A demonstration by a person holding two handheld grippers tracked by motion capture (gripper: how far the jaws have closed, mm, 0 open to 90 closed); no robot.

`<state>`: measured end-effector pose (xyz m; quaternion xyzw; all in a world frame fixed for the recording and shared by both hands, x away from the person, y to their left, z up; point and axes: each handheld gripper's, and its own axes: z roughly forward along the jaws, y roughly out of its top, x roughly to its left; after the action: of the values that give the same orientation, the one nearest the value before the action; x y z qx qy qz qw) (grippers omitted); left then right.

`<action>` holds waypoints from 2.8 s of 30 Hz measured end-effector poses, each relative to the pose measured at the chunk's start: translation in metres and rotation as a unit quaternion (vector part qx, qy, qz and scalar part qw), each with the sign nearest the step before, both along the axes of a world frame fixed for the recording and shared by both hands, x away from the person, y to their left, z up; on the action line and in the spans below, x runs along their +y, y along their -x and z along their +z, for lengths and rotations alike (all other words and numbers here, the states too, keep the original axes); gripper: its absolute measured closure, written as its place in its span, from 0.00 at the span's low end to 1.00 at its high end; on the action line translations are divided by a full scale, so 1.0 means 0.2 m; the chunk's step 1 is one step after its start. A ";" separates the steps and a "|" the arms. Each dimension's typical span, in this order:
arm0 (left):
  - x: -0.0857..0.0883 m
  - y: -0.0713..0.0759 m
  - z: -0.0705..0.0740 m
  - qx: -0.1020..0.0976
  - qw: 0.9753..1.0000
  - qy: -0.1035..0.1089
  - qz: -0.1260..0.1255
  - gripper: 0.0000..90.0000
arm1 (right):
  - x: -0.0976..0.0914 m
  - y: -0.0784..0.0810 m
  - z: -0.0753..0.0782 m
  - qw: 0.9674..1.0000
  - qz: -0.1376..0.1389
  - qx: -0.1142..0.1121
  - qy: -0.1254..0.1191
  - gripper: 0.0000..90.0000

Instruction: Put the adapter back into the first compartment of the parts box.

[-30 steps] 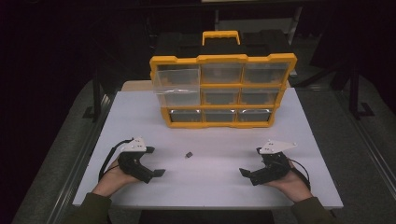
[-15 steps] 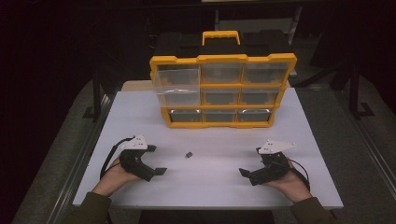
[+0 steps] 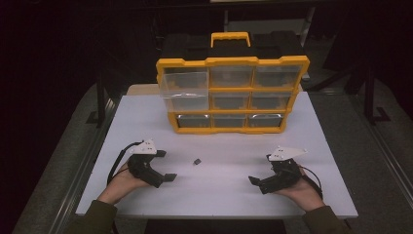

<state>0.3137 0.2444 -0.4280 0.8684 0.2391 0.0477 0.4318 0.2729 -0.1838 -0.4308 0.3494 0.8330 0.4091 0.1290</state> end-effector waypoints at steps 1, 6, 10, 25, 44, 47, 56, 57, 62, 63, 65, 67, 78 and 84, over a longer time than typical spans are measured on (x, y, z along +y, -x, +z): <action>0.00 0.00 0.00 -0.001 1.000 0.000 -0.001 0.00 | 0.00 0.00 0.00 1.000 0.001 0.001 0.001 0.00; -0.01 0.00 0.03 -0.004 1.000 0.008 -0.003 0.00 | 0.00 -0.01 0.00 1.000 -0.001 0.002 -0.002 0.00; -0.04 -0.01 0.04 -0.003 1.000 0.015 -0.006 0.00 | -0.01 -0.01 0.00 1.000 0.001 0.000 -0.003 0.00; -0.11 -0.05 0.06 0.000 1.000 0.022 -0.018 0.00 | -0.03 -0.04 0.00 1.000 0.017 -0.002 -0.019 0.00; -0.20 -0.11 0.09 -0.002 1.000 0.014 -0.028 0.00 | -0.02 -0.05 -0.01 1.000 0.020 0.001 -0.016 0.00; -0.21 -0.11 0.09 -0.002 1.000 0.014 -0.026 0.00 | -0.02 -0.05 -0.01 1.000 0.025 0.004 -0.014 0.00; -0.24 -0.14 0.10 -0.009 0.999 0.016 -0.026 0.00 | -0.01 -0.05 -0.01 1.000 0.028 0.005 -0.013 0.00; -0.25 -0.14 0.10 -0.009 1.000 0.016 -0.025 0.00 | -0.01 -0.05 -0.01 1.000 0.028 0.005 -0.012 0.00; -0.27 -0.16 0.10 -0.012 0.999 0.016 -0.026 0.00 | -0.01 -0.05 -0.01 1.000 0.028 0.005 -0.014 0.00; -0.27 -0.16 0.10 -0.012 0.999 0.016 -0.026 0.00 | -0.01 -0.05 -0.01 1.000 0.027 0.004 -0.013 0.00; -0.29 -0.17 0.11 -0.013 1.000 0.015 -0.022 0.00 | -0.01 -0.05 -0.01 1.000 0.027 0.005 -0.013 0.00; -0.30 -0.18 0.11 -0.014 1.000 0.013 -0.024 0.00 | -0.01 -0.05 -0.01 1.000 0.027 0.006 -0.012 0.00; -0.36 -0.21 0.09 -0.014 1.000 0.015 -0.021 0.02 | -0.01 -0.05 -0.01 1.000 0.027 0.007 -0.012 0.00; -0.36 -0.21 0.09 -0.014 1.000 0.002 -0.014 0.07 | -0.01 -0.05 -0.01 1.000 0.028 0.006 -0.011 0.00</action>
<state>0.3559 0.1733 -0.4108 0.8700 0.2212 0.0529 0.4374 0.2820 -0.1858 -0.4321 0.3299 0.8385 0.4199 0.1084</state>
